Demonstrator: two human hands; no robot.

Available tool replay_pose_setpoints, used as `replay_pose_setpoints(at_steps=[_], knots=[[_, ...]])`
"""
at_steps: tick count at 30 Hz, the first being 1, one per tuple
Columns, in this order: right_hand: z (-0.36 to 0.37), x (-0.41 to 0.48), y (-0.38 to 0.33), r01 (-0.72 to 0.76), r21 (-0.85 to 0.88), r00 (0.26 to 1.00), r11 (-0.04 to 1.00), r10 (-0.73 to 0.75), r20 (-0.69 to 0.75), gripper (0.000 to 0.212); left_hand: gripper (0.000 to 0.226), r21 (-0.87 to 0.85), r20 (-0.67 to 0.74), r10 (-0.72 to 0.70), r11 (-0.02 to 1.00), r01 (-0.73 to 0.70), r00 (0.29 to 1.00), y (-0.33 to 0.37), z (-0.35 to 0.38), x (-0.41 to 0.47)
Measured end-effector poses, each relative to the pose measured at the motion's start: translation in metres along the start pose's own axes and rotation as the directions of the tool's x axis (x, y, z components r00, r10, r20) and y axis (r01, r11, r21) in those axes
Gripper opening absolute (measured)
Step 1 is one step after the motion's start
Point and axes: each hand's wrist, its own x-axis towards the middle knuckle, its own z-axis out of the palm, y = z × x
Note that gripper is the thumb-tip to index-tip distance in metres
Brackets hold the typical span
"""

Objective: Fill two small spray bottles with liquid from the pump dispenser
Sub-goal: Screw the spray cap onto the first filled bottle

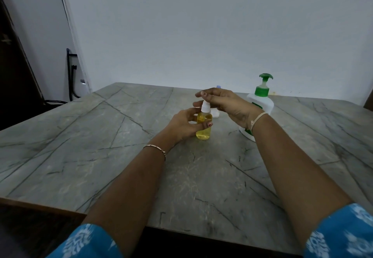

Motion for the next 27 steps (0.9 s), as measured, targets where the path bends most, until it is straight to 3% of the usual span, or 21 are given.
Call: replay_pose_setpoints(at_steps=[5, 9, 14, 17, 21, 27], knots=[[-0.012, 0.000, 0.008, 0.004, -0.068, 0.997, 0.998, -0.009, -0.074, 0.029, 0.042, -0.045, 0.023, 0.007, 0.999, -0.006, 1.000, -0.001, 0.000, -0.002], [-0.016, -0.001, 0.012, -0.006, -0.115, 0.990, 0.993, -0.010, -0.137, 0.029, 0.046, -0.058, 0.024, 0.000, 0.998, 0.001, 1.000, -0.002, -0.001, 0.001], [-0.016, -0.005, 0.009, 0.072, -0.026, 0.997, 0.997, -0.071, 0.040, 0.030, 0.052, -0.062, 0.022, -0.010, 0.998, 0.011, 1.000, -0.003, 0.000, 0.003], [-0.014, -0.005, 0.009, 0.088, -0.021, 0.996, 0.996, -0.088, 0.003, 0.029, 0.058, -0.048, 0.020, -0.013, 0.999, 0.014, 1.000, -0.004, 0.000, 0.004], [-0.006, 0.000, 0.009, 0.100, -0.215, 0.986, 0.971, -0.126, -0.108, 0.032, 0.059, -0.036, 0.027, -0.020, 0.999, 0.021, 0.999, -0.002, 0.000, 0.003], [-0.010, -0.003, 0.010, 0.070, -0.118, 0.997, 0.991, -0.068, 0.022, 0.028, 0.060, -0.035, 0.027, -0.024, 0.999, 0.025, 0.999, -0.001, 0.000, 0.002]])
